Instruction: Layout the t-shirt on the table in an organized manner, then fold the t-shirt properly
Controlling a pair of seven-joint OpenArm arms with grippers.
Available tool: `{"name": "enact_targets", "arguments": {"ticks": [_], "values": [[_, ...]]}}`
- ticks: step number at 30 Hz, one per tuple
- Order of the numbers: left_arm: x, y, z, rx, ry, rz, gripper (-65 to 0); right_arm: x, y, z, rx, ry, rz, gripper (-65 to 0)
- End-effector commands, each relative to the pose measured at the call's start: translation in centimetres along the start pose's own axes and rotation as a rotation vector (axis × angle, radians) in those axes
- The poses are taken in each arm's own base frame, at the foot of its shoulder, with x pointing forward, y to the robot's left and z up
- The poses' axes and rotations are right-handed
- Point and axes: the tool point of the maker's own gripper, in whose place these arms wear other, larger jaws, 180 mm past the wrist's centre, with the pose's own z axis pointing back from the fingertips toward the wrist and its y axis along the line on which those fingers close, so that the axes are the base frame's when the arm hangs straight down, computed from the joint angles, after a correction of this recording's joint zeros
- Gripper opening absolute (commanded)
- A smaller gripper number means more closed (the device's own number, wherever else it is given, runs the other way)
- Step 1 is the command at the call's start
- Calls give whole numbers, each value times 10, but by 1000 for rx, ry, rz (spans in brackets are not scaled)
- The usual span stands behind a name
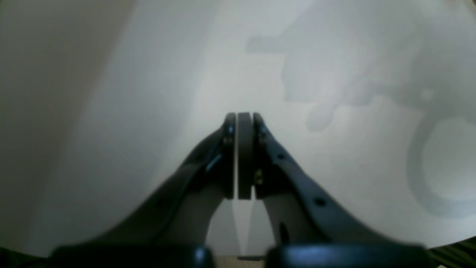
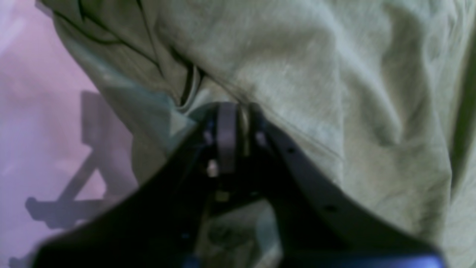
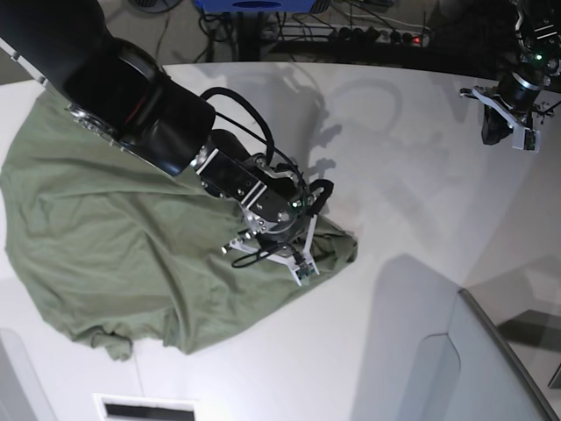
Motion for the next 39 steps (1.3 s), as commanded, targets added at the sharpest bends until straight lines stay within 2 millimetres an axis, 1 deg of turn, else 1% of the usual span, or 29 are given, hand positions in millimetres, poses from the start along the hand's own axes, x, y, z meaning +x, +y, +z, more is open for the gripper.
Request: {"name": "enact_targets", "arguments": {"ticks": [1,4,5,6,8,11,13,15,18,21,24,27,29,32,35,37,39], "values": [[15,8,2,15,-44,-13,-650,26,1,5,1,-62,-3,-650],[15,8,2,15,-44,-13,-650,27,1,6,2,-65,-4,-650],[15,8,2,15,-44,-13,-650,30,3,8,8,-74,-5,-650],[15,8,2,15,-44,-13,-650,37,7,12,22,-94,-8,-650],[14,8,2,16,-41,-11,-650,42,21,22,60,-101,-16,-650],[14,8,2,16,-43,-12,-650,59,38,43,121,-127,-26,-650],[14,9,1,14,-40,-13,-650,64,47,53,151,-135,-32,-650],[17,10,2,15,-45,-20,-650,65,53,60,175,-133,-35,-650],[24,19,3,20,-46,-55,-650,61,74,71,260,-118,-85,-650],[29,21,2,23,-58,-57,-650,55,87,76,336,-80,-145,-650],[29,21,0,25,-59,-52,-650,52,112,86,460,-79,-184,-650],[32,19,-1,20,-63,-57,-650,47,119,88,486,-70,-186,-650],[32,21,0,23,-64,-56,-650,49,118,88,484,-77,-188,-648],[30,20,-1,22,-60,-54,-650,65,106,87,455,-128,-192,-644],[28,19,0,23,-59,-46,-650,84,80,83,341,-191,-159,-641],[26,18,0,22,-54,-43,-650,92,66,79,264,-207,-109,-636],[24,18,1,21,-50,-42,-650,93,53,74,191,-194,-50,-587]]}}
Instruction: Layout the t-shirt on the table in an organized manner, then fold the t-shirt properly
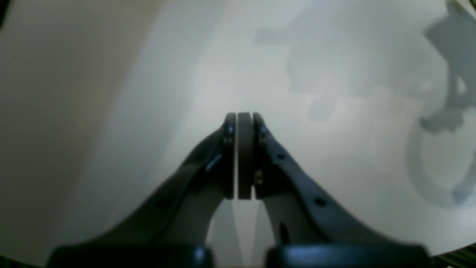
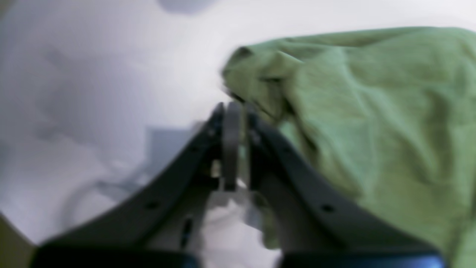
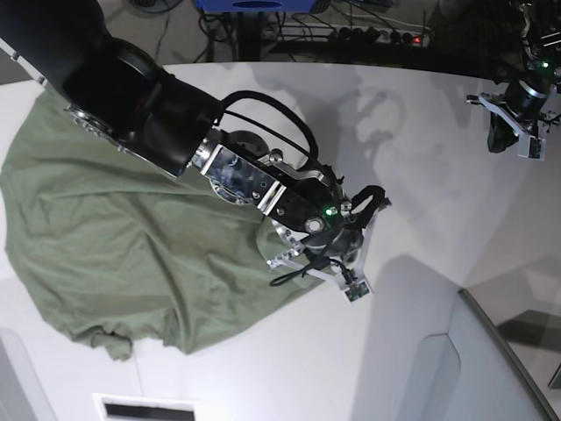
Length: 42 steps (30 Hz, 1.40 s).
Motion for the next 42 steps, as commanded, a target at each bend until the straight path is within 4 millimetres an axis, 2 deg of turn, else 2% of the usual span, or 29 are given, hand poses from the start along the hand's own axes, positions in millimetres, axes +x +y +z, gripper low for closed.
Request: {"name": "enact_targets", "arguments": {"ticks": [1,5,7,10,16,22,26,29,33,38,42], "values": [[11,10,3,19,-37,-9,-650,26,-3,3,-23,-62,25,-545],[12,12,3,21,-37,-15,-650,25,-31,-7,-115,-38,74,-335],[14,12,3,21,-42,-18,-650,16,-46,-16,-155,-1,80,-281],[15,12,2,21,-45,-16,-650,4,-63,-24,-201,43,85,-281],[15,10,2,18,-44,-14,-650,-8,-80,-34,-244,56,95,-281],[15,13,3,22,-43,-18,-650,-10,-78,-34,-242,59,93,-287],[16,13,2,22,-45,-18,-650,-4,-57,-28,-191,24,83,-345],[15,10,2,17,-44,-14,-650,1,-49,-24,-170,3,80,-342],[14,10,2,18,-43,-13,-650,0,-49,-25,-172,3,81,-342],[14,10,2,18,-43,-13,-650,-13,-65,-33,-211,43,87,-342],[14,8,1,15,-42,-12,-650,-17,-66,-35,-216,40,89,-342]]}}
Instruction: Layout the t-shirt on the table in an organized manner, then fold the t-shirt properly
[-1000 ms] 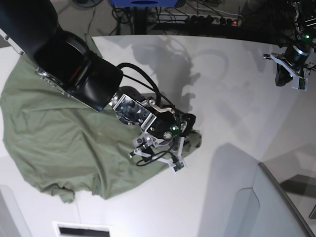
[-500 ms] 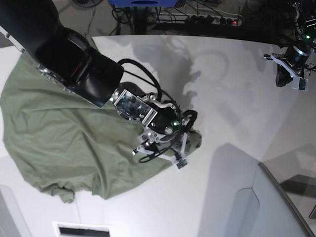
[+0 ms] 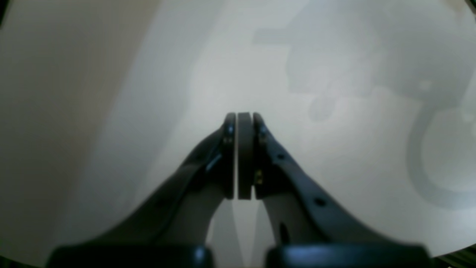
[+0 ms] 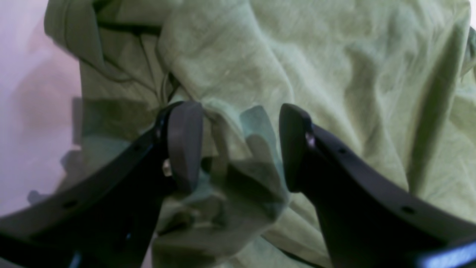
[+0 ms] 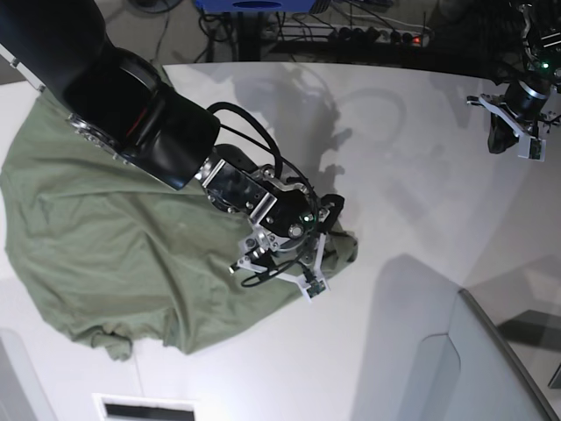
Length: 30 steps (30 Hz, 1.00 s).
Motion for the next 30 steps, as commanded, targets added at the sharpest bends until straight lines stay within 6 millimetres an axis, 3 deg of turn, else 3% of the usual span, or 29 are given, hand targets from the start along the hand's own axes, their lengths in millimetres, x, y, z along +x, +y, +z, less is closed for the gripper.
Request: {"name": "enact_targets", "arguments": {"ticks": [1,30], "values": [[13,8,2,13,-39,-13,-650,26,-1,5,-5,-63,-4,-342],[11,7,3,12,-35,-12,-650,45,4,14,21,-110,2,-342]]}}
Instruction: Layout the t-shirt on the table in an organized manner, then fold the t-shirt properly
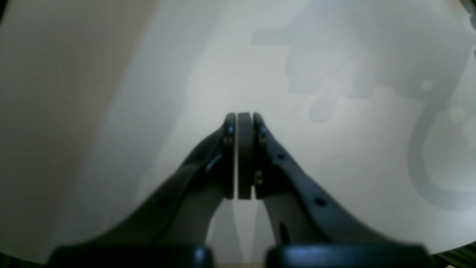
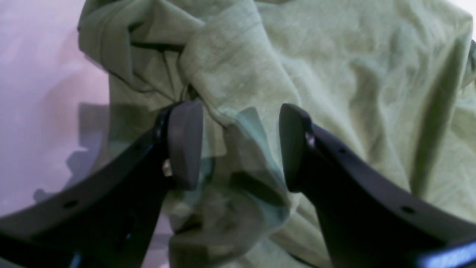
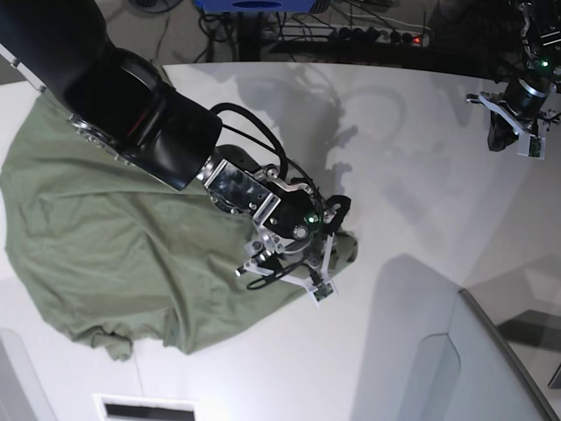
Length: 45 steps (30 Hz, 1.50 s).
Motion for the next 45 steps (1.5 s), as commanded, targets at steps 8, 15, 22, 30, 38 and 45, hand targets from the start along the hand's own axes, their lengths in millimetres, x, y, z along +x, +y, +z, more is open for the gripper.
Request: {"name": "enact_targets", "arguments": {"ticks": [8,15,22,30,38,45], "values": [[13,8,2,14,-41,-11,-650,36,9,8,51,-90,47,-342],[14,9,3,16,-42,-13,-650,42,9,8,50,-120,46,-342],[15,9,3,15,-44,-15,-650,33,11,6,53,-103,45,-344],[7,8,5,14,-27,-12,-650,14,10,-3,41,-75,47,-348],[7,8,5,12,-25,-12,-650,4,6,-9,28,-63,50,-348],[7,9,6,15,-26,-12,-650,19,9,-3,41,-100,47,-348]]}}
